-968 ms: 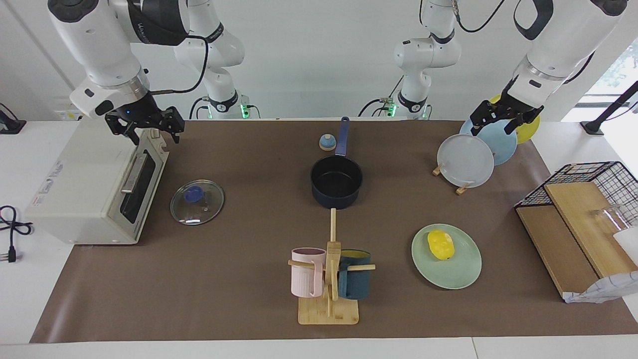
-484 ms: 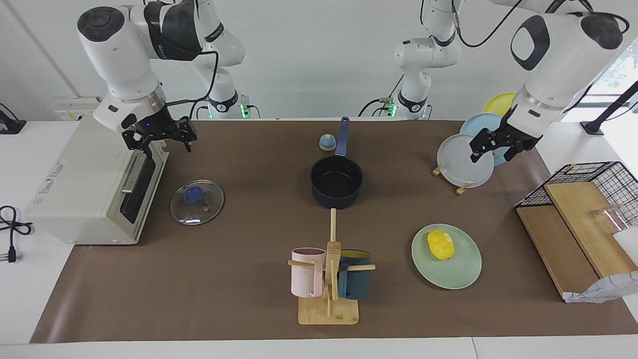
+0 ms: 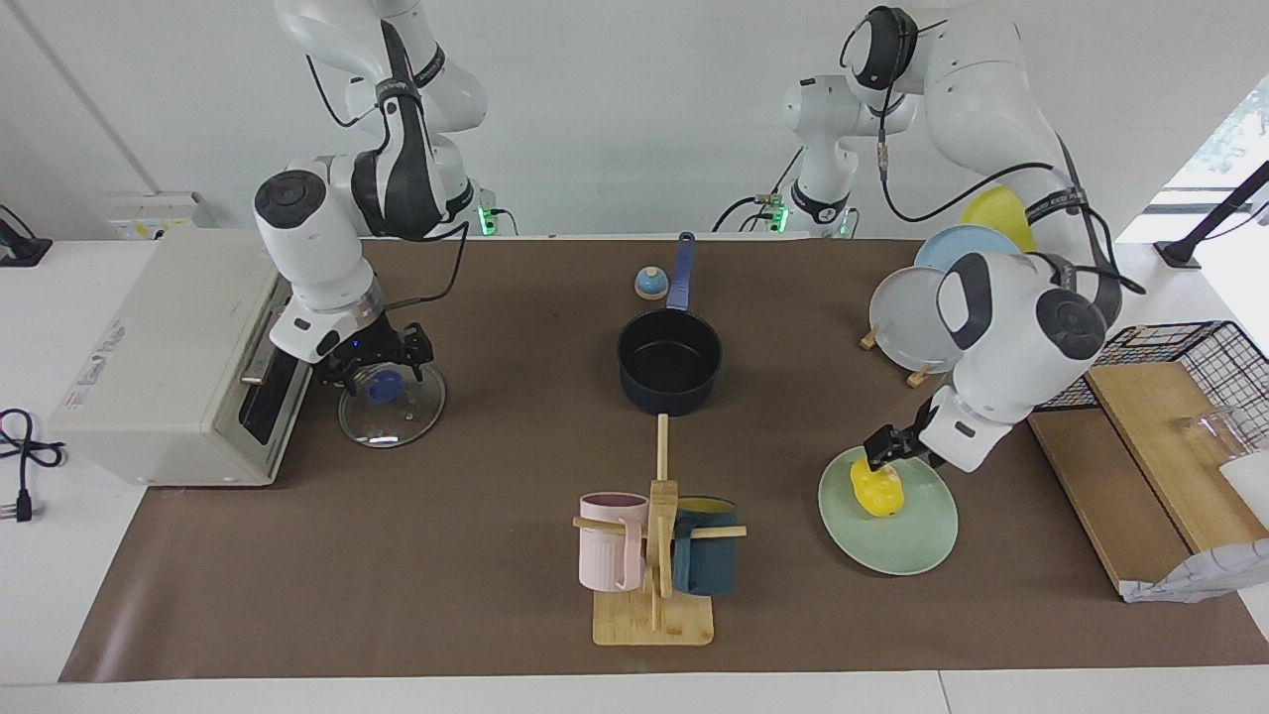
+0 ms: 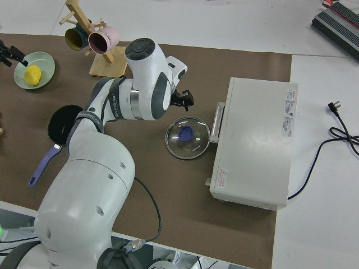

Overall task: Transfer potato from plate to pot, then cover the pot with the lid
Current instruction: 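Lower the left gripper onto the yellow potato on the green plate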

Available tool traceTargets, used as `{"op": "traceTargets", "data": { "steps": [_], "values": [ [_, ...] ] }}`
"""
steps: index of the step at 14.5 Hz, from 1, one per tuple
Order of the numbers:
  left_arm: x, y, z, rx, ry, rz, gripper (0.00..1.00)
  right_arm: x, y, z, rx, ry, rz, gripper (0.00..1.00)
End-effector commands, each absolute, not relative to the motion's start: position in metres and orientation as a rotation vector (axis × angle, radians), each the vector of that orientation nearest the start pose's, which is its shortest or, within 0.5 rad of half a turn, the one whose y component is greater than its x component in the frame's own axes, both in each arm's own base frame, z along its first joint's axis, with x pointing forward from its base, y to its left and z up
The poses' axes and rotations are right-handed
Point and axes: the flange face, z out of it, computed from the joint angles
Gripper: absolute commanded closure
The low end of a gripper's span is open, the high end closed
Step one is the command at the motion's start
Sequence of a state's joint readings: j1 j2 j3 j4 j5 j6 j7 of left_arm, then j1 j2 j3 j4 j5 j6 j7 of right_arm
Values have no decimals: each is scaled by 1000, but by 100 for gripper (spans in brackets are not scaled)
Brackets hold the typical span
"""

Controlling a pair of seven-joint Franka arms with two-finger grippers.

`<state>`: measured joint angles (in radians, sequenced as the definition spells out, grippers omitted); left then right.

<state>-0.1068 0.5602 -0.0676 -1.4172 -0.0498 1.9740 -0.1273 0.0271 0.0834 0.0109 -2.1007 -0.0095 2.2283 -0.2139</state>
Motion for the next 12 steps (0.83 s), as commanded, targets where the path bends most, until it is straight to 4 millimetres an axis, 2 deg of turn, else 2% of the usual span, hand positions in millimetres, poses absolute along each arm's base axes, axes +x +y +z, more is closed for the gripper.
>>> {"op": "traceTargets", "data": {
  "steps": [1,3,6,8,12],
  "values": [
    [712,-114,367,-3151,35,-28,0,546,16,362,-3104,-417,-132,0],
    [709,-116,359,-3143,21,-18,0,547,-1,338,-3110,-371,-94,0],
    [705,-118,343,-3149,-74,-72,0,539,-6,327,-3108,-363,-42,0],
    [696,-124,328,-3152,-64,-86,0,531,-15,321,-3109,-335,-15,0],
    [691,-124,324,-3150,-65,-72,2,527,-16,317,-3105,-351,15,0]
  ]
}}
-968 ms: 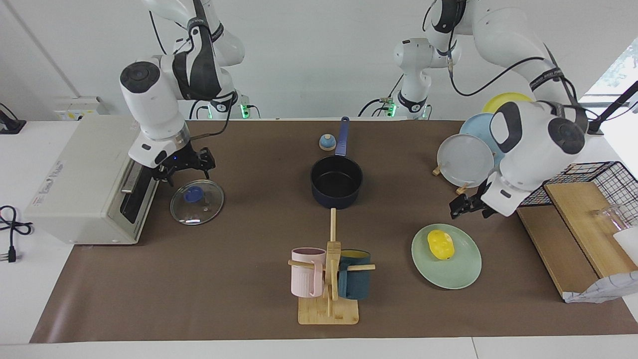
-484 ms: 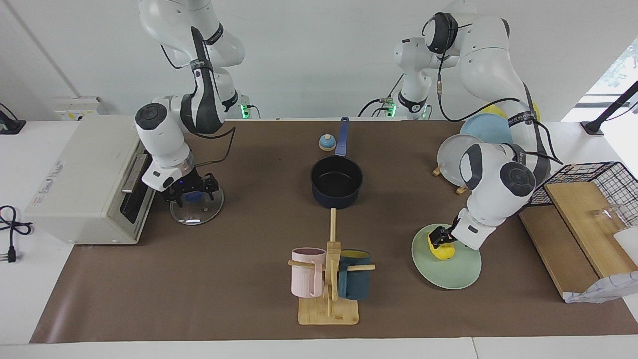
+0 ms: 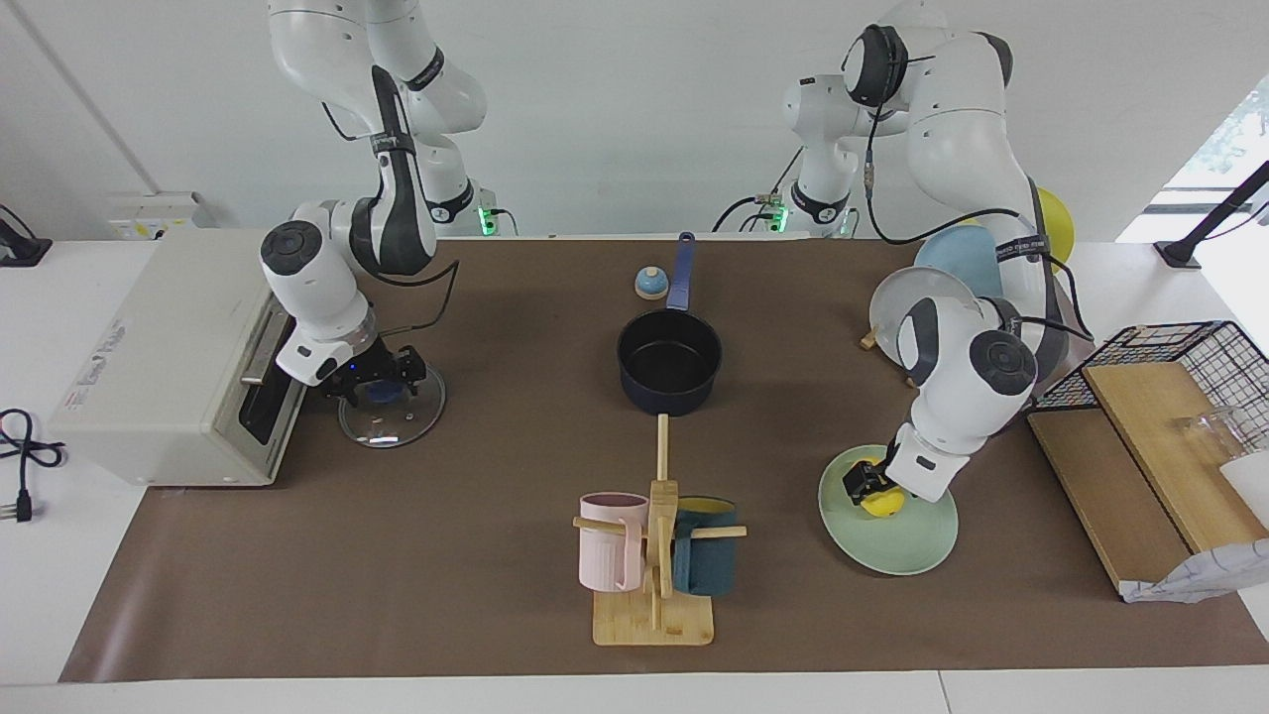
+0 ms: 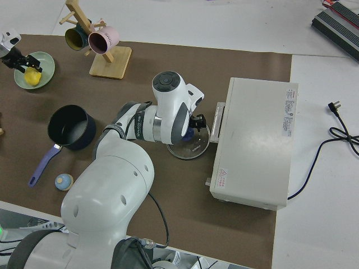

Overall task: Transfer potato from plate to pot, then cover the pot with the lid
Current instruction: 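Lower the left gripper onto the yellow potato on the green plate, then grasp the potato with the left gripper and lift it off the plate, then carry the potato with the left gripper over the black saucepan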

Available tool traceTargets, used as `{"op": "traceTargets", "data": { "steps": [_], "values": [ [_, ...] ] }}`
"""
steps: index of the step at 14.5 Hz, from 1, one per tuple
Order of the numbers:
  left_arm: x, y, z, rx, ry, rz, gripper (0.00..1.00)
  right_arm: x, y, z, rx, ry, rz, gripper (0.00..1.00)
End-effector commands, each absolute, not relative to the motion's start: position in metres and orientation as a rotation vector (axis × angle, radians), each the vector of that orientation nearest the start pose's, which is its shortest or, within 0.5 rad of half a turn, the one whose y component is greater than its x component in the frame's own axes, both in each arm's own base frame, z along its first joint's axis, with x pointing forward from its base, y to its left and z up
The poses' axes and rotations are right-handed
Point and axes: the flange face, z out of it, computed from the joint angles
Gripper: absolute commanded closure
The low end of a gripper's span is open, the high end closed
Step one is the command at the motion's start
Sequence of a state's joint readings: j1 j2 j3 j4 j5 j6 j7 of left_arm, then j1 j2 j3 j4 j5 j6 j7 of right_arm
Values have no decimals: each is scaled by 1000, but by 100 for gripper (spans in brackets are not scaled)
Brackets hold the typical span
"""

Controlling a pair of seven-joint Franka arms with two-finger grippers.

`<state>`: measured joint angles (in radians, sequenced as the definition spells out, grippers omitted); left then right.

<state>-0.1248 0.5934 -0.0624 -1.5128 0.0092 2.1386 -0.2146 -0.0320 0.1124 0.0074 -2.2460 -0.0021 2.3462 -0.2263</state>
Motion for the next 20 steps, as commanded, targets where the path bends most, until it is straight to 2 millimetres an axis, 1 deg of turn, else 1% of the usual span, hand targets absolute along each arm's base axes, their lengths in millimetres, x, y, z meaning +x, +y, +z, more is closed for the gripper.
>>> {"op": "traceTargets", "data": {
  "steps": [1,2,3,5,6,7,8,9,10,11,12,13,14,15,17,18,19,20],
  "values": [
    [691,-124,325,-3151,-66,-72,21,526,-17,317,-3101,-366,24,6],
    [691,-123,326,-3151,-62,-70,65,526,-17,317,-3100,-375,27,11],
    [691,-122,326,-3149,-60,-68,100,526,-16,318,-3100,-377,27,15],
    [691,-124,327,-3149,-63,-65,100,527,-15,320,-3100,-380,20,20],
    [691,-127,330,-3151,-61,-64,100,527,-16,319,-3100,-380,24,25],
    [694,-130,345,-3158,-65,-77,100,526,-15,319,-3098,-384,38,30],
    [694,-133,371,-3163,-87,-80,100,527,-16,320,-3096,-394,43,37],
    [689,-139,395,-3169,-164,-84,100,527,-16,321,-3094,-408,41,42],
    [678,-157,418,-3181,-237,-92,100,527,-15,321,-3093,-415,41,45],
    [660,-187,439,-3182,-261,-80,100,527,-16,321,-3093,-418,41,49],
    [644,-205,459,-3171,-307,-51,100,528,-16,321,-3090,-432,40,54],
    [621,-230,485,-3165,-336,-42,100,528,-15,322,-3085,-458,49,59],
    [602,-250,493,-3155,-341,-15,100,529,-15,323,-3085,-458,52,60],
    [578,-277,495,-3148,-342,0,100,531,-15,325,-3084,-458,54,60],
    [535,-323,481,-3141,-352,6,100,535,-15,330,-3082,-459,56,60],
    [513,-342,468,-3161,-346,-38,100,536,-15,331,-3081,-459,68,60],
    [493,-355,454,-3195,-333,-101,100,540,-13,336,-3078,-466,75,60],
    [476,-366,439,-3217,-315,-137,100,544,-9,344,-3075,-476,84,65]
  ]
}}
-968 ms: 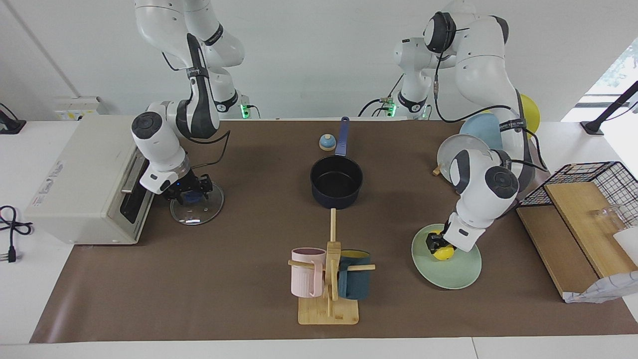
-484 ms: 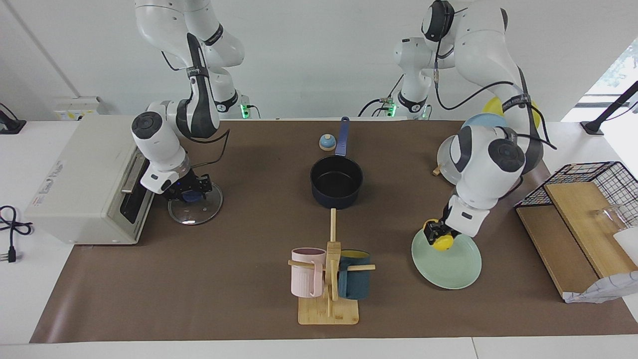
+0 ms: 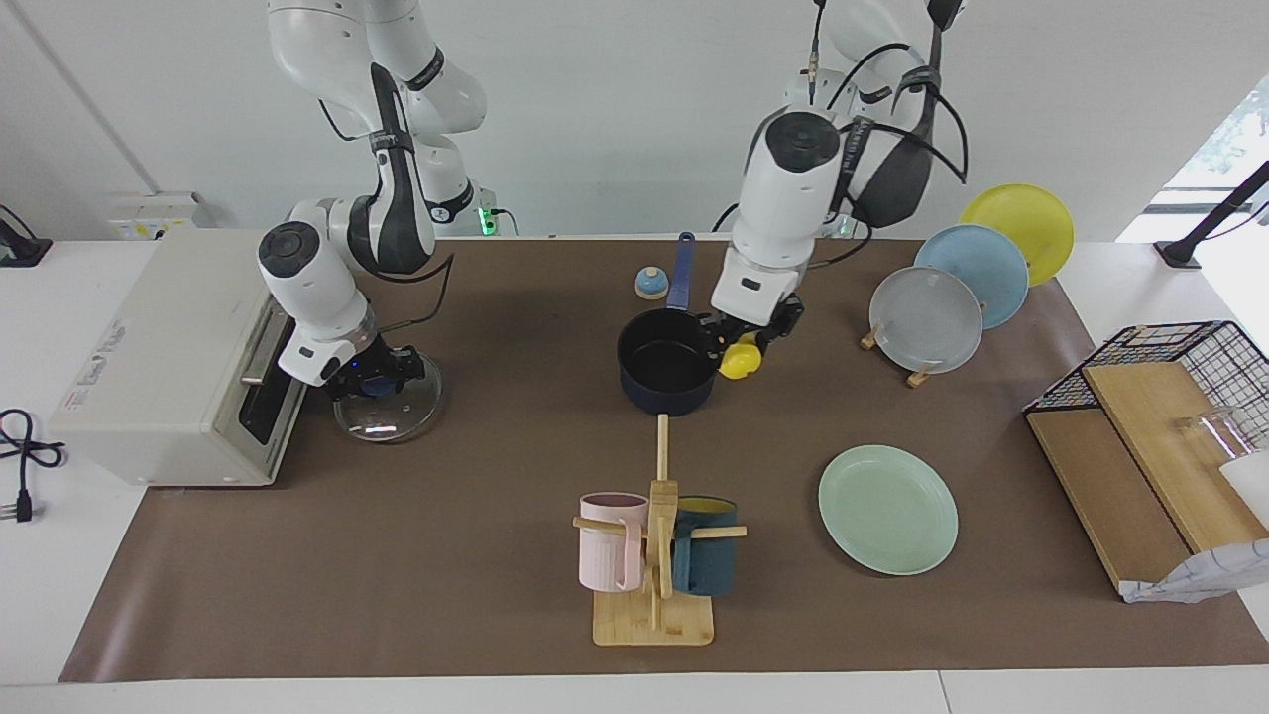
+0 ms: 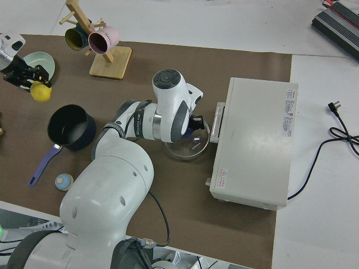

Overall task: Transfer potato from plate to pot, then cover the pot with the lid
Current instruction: 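Carry the potato with the left gripper over the black saucepan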

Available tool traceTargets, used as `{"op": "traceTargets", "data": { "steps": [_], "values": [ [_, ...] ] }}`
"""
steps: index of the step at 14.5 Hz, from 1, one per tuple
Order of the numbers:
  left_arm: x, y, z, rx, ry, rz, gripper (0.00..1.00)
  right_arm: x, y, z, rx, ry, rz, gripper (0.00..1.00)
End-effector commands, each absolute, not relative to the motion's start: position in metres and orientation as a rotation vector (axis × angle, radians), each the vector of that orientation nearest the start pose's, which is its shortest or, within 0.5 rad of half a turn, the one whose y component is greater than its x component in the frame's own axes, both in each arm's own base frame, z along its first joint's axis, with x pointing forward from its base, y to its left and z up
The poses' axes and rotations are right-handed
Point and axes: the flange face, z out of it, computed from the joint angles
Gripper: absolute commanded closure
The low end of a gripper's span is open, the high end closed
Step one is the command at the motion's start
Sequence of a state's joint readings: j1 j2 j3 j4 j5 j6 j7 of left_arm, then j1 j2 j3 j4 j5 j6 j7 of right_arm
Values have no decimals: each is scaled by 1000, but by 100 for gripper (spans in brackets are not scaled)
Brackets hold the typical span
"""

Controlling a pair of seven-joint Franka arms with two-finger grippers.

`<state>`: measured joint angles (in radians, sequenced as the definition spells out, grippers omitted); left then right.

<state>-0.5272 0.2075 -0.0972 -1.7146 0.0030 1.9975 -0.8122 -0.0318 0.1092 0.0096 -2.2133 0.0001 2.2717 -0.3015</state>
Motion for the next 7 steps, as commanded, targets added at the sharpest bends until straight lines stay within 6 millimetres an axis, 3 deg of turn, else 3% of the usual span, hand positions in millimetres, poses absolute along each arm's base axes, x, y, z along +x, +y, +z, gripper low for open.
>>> {"op": "traceTargets", "data": {
  "steps": [1,2,3,5,7],
  "values": [
    [464,-378,425,-3223,-286,-136,100,549,-4,354,-3073,-491,84,72],
    [458,-383,414,-3218,-263,-120,100,554,7,364,-3069,-518,80,80],
    [455,-384,399,-3206,-239,-97,100,561,21,380,-3065,-547,76,96],
    [444,-388,385,-3206,-194,-102,100,568,46,418,-3060,-574,89,100],
    [436,-394,372,-3202,-164,-97,100,578,52,478,-3063,-549,118,100]
  ]
}}
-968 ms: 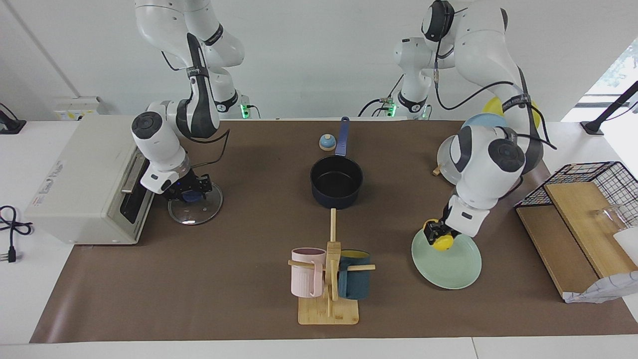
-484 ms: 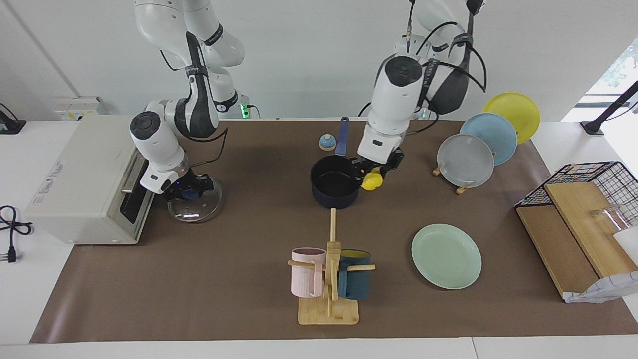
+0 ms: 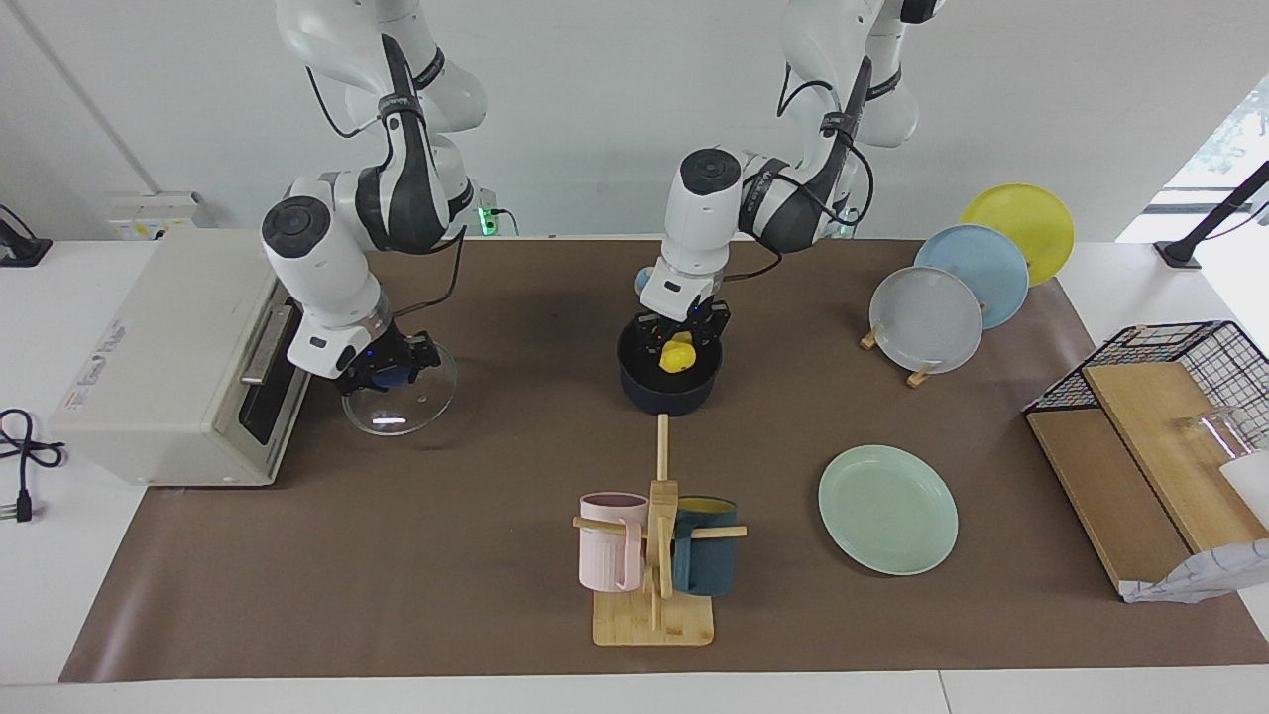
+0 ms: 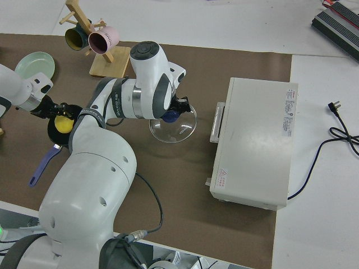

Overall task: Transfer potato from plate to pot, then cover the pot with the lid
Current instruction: 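Carry the potato with the left gripper over the black saucepan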

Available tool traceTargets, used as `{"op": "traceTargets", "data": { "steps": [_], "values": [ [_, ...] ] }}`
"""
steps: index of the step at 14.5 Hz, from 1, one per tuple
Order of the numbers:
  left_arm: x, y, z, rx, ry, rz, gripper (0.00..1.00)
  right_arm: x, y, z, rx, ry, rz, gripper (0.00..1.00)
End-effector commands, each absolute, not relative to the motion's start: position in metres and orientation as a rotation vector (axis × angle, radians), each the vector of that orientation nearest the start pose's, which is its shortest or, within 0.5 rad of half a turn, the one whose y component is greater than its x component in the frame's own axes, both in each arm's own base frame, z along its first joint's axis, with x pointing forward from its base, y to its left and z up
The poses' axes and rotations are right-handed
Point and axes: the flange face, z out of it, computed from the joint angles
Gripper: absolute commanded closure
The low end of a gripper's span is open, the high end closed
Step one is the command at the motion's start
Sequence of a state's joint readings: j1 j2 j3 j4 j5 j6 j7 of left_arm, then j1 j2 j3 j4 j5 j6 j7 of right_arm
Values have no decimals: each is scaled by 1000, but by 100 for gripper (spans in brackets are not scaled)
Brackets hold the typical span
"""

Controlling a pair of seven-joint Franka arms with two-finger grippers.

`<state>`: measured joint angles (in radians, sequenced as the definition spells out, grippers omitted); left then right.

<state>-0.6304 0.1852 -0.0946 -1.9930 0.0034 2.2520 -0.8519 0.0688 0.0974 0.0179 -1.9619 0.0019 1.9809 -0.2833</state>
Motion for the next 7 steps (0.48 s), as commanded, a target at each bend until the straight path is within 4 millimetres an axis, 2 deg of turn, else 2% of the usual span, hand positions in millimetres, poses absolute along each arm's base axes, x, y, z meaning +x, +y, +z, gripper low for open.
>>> {"op": "traceTargets", "data": {
  "steps": [1,2,3,7],
  "values": [
    [428,-401,357,-3191,-133,-76,100,581,57,506,-3070,-548,125,100],
    [425,-405,351,-3182,-99,-96,100,582,63,528,-3080,-543,136,100],
    [423,-404,335,-3164,-75,-98,100,581,64,540,-3085,-513,150,100],
    [419,-409,323,-3159,-45,-103,100,573,62,539,-3089,-470,223,100]
  ]
}}
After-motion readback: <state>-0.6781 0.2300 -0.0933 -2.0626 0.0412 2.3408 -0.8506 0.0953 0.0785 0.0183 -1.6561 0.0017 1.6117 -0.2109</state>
